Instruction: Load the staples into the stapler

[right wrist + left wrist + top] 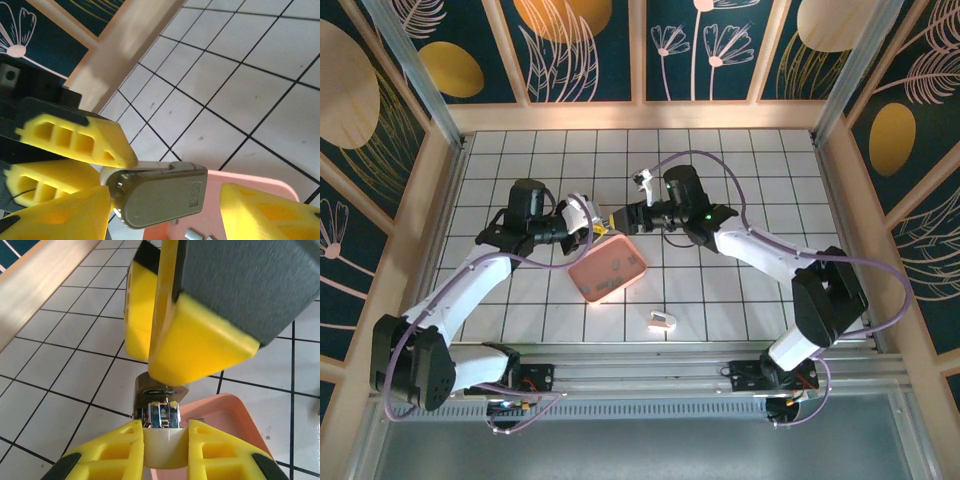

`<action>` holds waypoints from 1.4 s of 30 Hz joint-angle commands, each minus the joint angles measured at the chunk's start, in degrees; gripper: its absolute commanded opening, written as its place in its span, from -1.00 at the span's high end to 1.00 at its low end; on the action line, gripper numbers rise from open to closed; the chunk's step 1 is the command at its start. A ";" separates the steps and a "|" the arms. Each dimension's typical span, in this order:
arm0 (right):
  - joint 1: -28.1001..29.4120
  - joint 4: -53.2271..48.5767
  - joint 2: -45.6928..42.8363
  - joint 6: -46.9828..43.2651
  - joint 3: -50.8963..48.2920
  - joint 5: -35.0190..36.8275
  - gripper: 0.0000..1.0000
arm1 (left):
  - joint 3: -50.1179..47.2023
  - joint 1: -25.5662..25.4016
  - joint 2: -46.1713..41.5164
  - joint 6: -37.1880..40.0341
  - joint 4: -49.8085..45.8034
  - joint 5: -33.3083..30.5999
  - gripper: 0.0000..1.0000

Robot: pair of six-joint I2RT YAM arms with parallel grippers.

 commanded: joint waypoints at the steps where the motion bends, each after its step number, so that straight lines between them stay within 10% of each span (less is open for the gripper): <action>1: 0.31 -1.74 1.02 0.75 2.42 -2.39 -0.21 | -0.62 0.07 -1.25 1.72 1.47 1.57 1.00; 31: -5.93 -2.30 -1.12 2.52 -6.83 6.98 -0.18 | -0.66 0.01 -1.85 1.02 1.73 4.46 1.00; 42: -2.35 10.70 -14.80 -34.76 -16.16 7.24 -0.23 | -0.58 0.04 -1.69 2.68 1.30 6.35 1.00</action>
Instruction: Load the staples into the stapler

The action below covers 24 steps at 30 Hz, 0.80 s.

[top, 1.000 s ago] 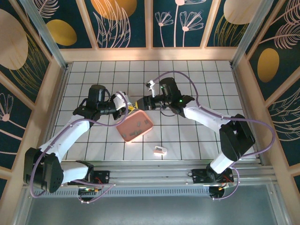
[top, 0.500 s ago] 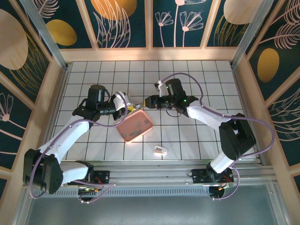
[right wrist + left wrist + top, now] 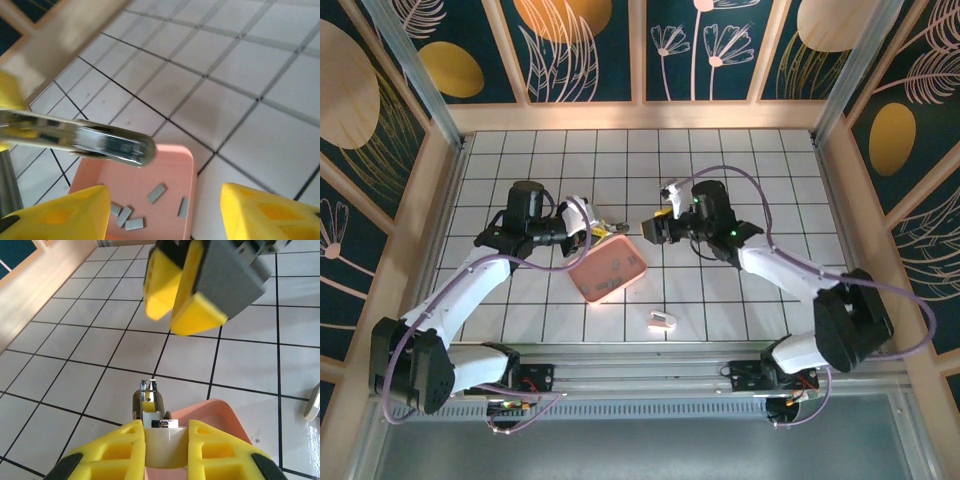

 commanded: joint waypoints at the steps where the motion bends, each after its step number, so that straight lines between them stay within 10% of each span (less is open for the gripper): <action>1: 2.89 7.59 -3.47 -22.38 -2.49 -1.56 -0.24 | -0.01 -0.04 -0.90 2.23 1.12 3.19 1.00; 9: 5.69 1.33 2.82 -43.69 4.69 -6.77 -0.29 | 0.52 -0.03 -0.60 6.94 -1.19 7.67 1.00; 24: 6.83 -2.60 10.46 -47.76 11.08 -16.47 -0.22 | 0.50 -0.05 -0.50 8.44 -1.15 11.50 1.00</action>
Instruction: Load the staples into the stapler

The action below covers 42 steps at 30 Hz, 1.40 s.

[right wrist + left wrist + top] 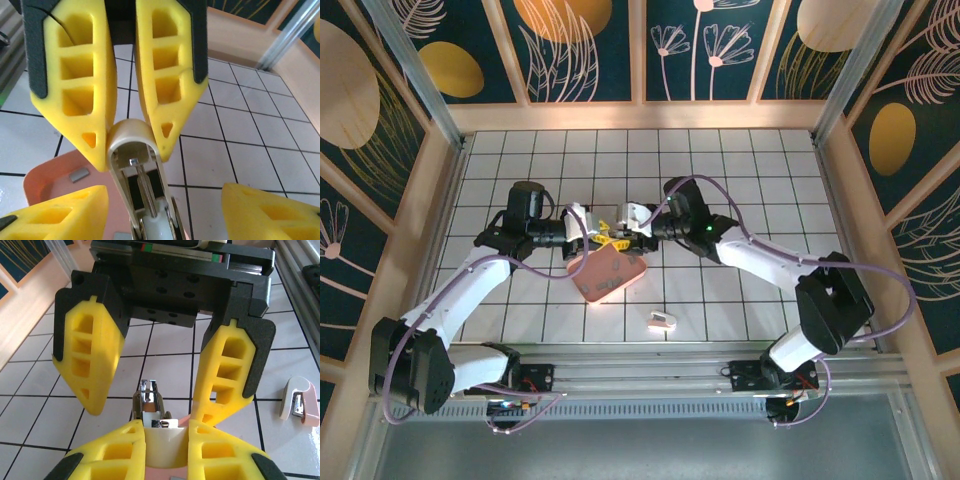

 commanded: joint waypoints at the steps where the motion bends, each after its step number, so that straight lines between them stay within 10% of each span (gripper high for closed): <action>1: 0.38 -3.12 1.78 -2.49 2.59 -4.02 -0.21 | 0.50 -0.04 -0.42 1.57 -0.25 3.35 1.00; 14: -0.10 -3.84 2.67 -3.20 2.89 -4.61 0.48 | 0.24 -0.05 -0.49 -0.24 1.08 3.76 1.00; 16: -0.55 -2.32 2.14 -1.41 2.00 -4.18 0.53 | -0.34 -0.01 -0.80 -1.54 2.21 3.19 0.72; 19: -1.75 2.26 0.07 4.47 -1.67 -3.42 0.53 | -1.85 -0.05 -2.14 -5.46 5.93 1.24 -0.30; 23: -4.22 12.12 -3.68 19.52 -8.79 -0.52 0.53 | -4.16 -0.05 -3.78 -10.32 10.44 -2.68 -0.47; 30: -4.98 16.61 -4.74 49.80 -14.17 22.15 0.60 | -6.65 -0.02 -3.71 -26.51 19.89 -10.97 -0.50; 42: -8.04 -2.66 10.64 71.62 -1.48 45.42 0.60 | -8.63 0.00 0.00 -47.82 27.88 -25.67 -0.54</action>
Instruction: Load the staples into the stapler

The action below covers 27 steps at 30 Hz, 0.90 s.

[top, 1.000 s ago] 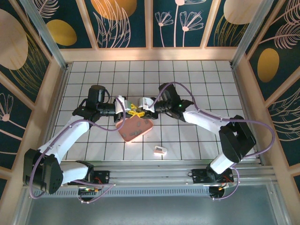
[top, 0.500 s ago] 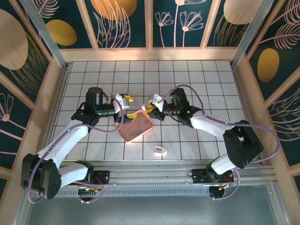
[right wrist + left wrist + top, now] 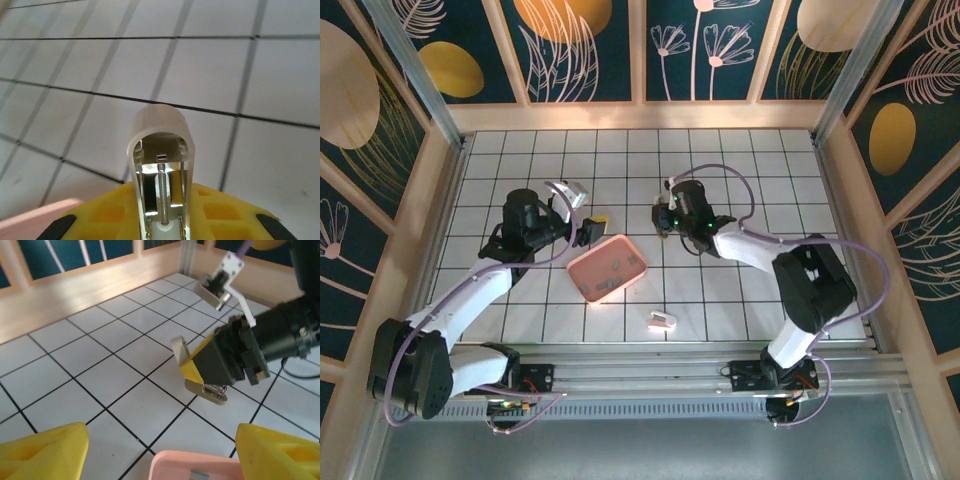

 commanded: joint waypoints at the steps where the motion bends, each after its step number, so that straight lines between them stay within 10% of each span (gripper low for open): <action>1: -1.24 -4.08 2.80 8.89 1.83 8.47 0.60 | 0.10 -0.03 1.44 -7.63 2.97 -4.99 -0.53; 27: 1.17 -1.04 9.06 6.38 -0.37 19.16 0.44 | -0.04 -0.01 3.91 -5.78 2.99 -5.99 -0.52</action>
